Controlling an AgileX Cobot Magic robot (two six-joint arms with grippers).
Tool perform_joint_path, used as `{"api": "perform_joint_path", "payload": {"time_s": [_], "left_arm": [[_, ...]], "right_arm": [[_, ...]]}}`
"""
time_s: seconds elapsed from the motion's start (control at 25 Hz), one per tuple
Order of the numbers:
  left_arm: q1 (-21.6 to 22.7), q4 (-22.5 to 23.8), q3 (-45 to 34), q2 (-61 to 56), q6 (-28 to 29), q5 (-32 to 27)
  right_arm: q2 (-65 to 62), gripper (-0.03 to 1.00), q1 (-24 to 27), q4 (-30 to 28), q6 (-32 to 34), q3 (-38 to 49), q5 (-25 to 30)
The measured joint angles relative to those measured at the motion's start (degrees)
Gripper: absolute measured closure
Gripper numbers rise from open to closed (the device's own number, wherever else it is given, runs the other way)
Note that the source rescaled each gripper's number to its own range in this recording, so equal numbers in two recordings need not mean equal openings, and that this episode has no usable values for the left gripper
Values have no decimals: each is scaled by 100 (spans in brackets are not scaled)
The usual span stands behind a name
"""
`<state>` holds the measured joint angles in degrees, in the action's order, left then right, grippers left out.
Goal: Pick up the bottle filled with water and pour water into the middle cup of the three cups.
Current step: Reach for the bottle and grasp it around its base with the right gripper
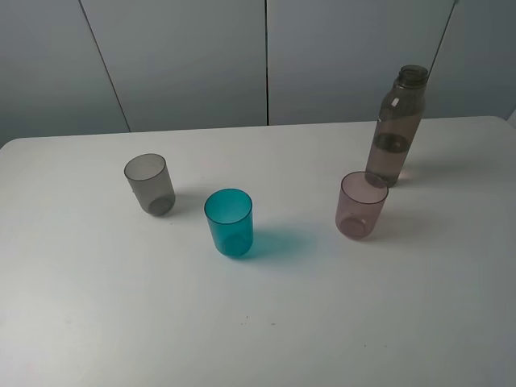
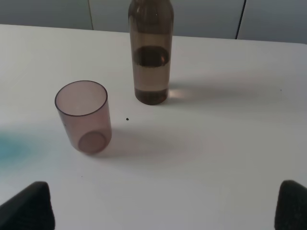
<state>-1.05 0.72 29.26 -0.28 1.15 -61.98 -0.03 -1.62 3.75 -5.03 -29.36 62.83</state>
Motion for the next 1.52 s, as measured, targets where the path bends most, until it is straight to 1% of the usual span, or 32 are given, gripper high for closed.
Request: {"api": "perform_joint_path", "payload": {"time_s": [1.52], "left_arm": [[0,0,0,0,12,0]], "right_arm": [[0,-3,0,0,0,0,0]]}}
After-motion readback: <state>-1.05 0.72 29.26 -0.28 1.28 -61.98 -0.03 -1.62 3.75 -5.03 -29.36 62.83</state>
